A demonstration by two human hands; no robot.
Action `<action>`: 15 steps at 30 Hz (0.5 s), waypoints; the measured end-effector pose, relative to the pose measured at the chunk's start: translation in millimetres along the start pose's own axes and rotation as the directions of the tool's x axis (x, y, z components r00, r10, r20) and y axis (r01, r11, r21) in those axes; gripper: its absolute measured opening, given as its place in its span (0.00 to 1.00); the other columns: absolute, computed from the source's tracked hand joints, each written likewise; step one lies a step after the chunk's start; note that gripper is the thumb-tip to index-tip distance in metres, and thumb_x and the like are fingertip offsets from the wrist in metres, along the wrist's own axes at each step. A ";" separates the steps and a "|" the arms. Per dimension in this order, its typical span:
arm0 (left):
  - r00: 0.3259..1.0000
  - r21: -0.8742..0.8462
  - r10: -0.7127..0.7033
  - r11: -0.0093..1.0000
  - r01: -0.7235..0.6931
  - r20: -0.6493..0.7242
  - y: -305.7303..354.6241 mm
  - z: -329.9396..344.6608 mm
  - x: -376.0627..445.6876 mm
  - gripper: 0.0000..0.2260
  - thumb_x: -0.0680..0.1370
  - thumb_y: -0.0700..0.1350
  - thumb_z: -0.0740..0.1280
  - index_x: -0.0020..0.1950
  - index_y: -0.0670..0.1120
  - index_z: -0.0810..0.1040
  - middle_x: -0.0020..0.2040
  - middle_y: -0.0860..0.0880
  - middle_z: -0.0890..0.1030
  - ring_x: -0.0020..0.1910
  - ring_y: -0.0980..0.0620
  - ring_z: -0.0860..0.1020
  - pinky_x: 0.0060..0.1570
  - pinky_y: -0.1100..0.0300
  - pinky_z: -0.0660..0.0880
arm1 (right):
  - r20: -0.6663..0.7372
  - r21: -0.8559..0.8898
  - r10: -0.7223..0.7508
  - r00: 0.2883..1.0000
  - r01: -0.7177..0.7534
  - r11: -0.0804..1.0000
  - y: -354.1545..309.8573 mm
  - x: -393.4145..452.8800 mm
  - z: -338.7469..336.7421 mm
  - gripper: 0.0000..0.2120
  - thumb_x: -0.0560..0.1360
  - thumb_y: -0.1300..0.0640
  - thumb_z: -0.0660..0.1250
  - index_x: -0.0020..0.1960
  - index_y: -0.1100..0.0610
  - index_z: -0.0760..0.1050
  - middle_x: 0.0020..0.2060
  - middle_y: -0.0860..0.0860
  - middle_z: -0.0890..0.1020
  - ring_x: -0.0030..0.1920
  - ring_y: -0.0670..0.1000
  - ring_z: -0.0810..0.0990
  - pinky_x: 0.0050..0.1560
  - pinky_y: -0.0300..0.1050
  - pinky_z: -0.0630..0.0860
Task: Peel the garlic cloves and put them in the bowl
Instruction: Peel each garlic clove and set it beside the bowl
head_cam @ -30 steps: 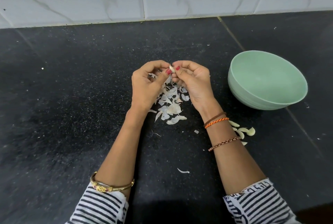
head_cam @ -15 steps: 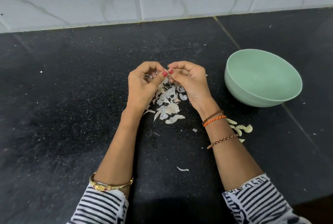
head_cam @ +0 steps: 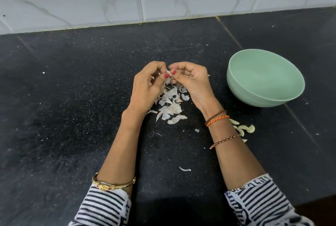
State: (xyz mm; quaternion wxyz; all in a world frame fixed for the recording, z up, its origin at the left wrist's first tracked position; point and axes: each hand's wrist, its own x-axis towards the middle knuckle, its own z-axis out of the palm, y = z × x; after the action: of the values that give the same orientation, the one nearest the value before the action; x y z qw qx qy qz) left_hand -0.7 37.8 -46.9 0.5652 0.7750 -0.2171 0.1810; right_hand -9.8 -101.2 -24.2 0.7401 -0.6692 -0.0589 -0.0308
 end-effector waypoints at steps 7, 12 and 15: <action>0.989 0.110 0.111 0.989 -0.099 -0.099 -1.8 1.8 0.5 0.05 0.75 0.42 0.64 0.41 0.41 0.75 0.41 0.58 0.71 0.39 0.64 0.70 0.42 0.72 0.66 | 0.062 0.042 0.074 0.995 -0.076 0.996 -2.2 -1.7 -1.7 0.08 0.72 0.69 0.67 0.49 0.59 0.78 0.33 0.47 0.83 0.35 0.41 0.81 0.39 0.32 0.77; 0.980 0.133 0.151 0.982 -0.133 -0.130 -2.0 5.0 0.9 0.05 0.74 0.39 0.64 0.42 0.37 0.75 0.43 0.56 0.72 0.42 0.64 0.70 0.43 0.71 0.67 | 0.041 0.152 0.095 0.995 -0.100 0.983 -4.1 -1.4 3.5 0.11 0.73 0.69 0.65 0.50 0.56 0.77 0.34 0.48 0.82 0.34 0.42 0.79 0.40 0.34 0.77; 0.973 0.124 0.185 0.978 -0.168 -0.141 -0.6 6.4 0.7 0.04 0.74 0.37 0.63 0.41 0.37 0.74 0.44 0.49 0.74 0.44 0.65 0.71 0.45 0.70 0.68 | -0.029 0.284 0.115 0.993 -0.102 0.953 -4.0 0.2 6.4 0.10 0.75 0.70 0.62 0.50 0.59 0.78 0.34 0.48 0.81 0.34 0.42 0.78 0.39 0.34 0.77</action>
State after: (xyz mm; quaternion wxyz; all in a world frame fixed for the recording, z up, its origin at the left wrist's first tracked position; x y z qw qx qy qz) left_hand 0.5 31.7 -48.9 0.5179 0.7668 -0.2310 0.3007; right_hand -10.4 -95.3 -19.5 0.8296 -0.5583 -0.0090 0.0036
